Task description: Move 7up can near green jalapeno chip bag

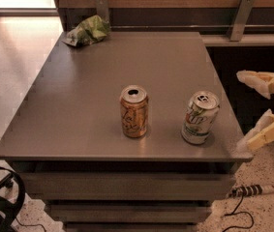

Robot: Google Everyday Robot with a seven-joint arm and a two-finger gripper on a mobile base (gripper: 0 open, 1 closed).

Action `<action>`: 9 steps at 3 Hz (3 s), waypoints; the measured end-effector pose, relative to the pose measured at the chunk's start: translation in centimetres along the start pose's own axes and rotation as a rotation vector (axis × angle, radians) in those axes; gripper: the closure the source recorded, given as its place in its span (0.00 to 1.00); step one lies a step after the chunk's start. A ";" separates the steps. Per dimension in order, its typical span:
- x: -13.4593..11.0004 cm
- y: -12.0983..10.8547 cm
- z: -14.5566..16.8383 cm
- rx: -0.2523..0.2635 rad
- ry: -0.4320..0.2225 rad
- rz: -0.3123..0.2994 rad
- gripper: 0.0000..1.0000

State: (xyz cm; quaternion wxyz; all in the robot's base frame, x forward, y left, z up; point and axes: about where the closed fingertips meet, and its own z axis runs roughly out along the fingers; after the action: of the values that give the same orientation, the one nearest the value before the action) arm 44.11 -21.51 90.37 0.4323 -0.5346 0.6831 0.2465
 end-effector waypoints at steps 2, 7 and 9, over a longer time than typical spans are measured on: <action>1.5 0.3 2.3 0.012 -0.191 0.042 0.00; 0.4 -0.2 5.3 0.026 -0.372 -0.018 0.00; -1.0 -0.2 6.6 -0.021 -0.360 -0.045 0.18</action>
Offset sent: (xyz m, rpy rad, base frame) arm 0.0013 0.0089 -0.0426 0.3094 -0.0463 -0.0250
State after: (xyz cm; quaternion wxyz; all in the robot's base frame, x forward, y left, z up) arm 46.51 -15.76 87.91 0.5477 -0.5014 0.5797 0.3355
